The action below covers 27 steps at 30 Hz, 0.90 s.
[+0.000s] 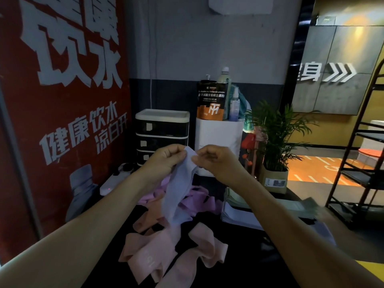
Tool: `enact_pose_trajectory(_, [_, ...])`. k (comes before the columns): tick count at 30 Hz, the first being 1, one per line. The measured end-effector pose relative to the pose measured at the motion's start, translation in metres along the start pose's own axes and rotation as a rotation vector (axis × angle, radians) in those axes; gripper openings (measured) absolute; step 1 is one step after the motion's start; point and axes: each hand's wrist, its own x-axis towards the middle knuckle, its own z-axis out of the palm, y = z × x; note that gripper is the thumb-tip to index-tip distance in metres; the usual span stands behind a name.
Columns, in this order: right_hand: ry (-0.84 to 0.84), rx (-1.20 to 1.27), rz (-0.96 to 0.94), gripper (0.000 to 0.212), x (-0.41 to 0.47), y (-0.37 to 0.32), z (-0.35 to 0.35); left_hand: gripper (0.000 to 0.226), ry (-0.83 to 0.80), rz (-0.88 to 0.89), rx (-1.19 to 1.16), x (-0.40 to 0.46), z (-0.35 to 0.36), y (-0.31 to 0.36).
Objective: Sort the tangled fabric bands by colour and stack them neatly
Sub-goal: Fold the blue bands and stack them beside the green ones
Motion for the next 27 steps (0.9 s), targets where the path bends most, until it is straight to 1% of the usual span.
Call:
enact_pose_trajectory(2, [0.064, -0.060, -0.029, 0.006, 0.006, 0.000, -0.003, 0.018, 0.052, 0.023, -0.036, 0.003, 0.004, 0.002])
enact_pose_trajectory(5, [0.092, -0.136, -0.064, 0.008, 0.012, -0.003, -0.014, 0.011, 0.181, 0.032, -0.031, 0.006, 0.005, 0.003])
enact_pose_trajectory(7, [0.075, -0.172, -0.117, 0.011, 0.012, -0.010, -0.021, 0.014, 0.242, 0.031, 0.008, 0.009, 0.005, 0.003])
enact_pose_trajectory(9, [0.050, -0.195, -0.151, 0.014, 0.012, -0.017, -0.025, 0.020, 0.257, 0.011, 0.010, 0.014, 0.007, 0.006])
enact_pose_trajectory(13, [0.024, -0.150, -0.171, 0.017, 0.012, -0.026, -0.033, 0.023, 0.147, -0.101, -0.021, 0.024, 0.022, 0.012])
enact_pose_trajectory(14, [0.030, -0.110, -0.164, 0.017, 0.010, -0.027, -0.036, 0.022, 0.095, -0.132, -0.076, 0.024, 0.027, 0.013])
enact_pose_trajectory(17, [0.043, -0.042, -0.130, 0.016, 0.005, -0.024, -0.044, 0.022, -0.137, -0.179, -0.310, 0.023, 0.045, 0.016])
enact_pose_trajectory(18, [0.043, -0.033, -0.117, 0.015, 0.003, -0.020, -0.047, 0.021, -0.175, -0.176, -0.340, 0.023, 0.051, 0.016])
enact_pose_trajectory(19, [0.047, -0.017, -0.103, 0.015, 0.001, -0.017, -0.050, 0.019, -0.171, -0.166, -0.349, 0.025, 0.055, 0.015])
enact_pose_trajectory(21, [0.090, 0.100, -0.031, 0.018, -0.001, -0.009, -0.055, 0.017, -0.105, -0.139, -0.303, 0.030, 0.060, 0.013])
enact_pose_trajectory(24, [0.215, 0.421, 0.260, 0.015, -0.003, -0.003, -0.062, 0.018, -0.067, -0.039, -0.016, 0.039, 0.062, 0.008])
enact_pose_trajectory(25, [0.230, 0.483, 0.339, 0.015, -0.004, -0.002, -0.065, 0.019, -0.066, 0.002, 0.073, 0.041, 0.064, 0.008])
enact_pose_trajectory(27, [0.216, 0.451, 0.417, 0.019, -0.008, 0.002, -0.071, 0.021, -0.054, 0.063, 0.161, 0.044, 0.068, 0.008])
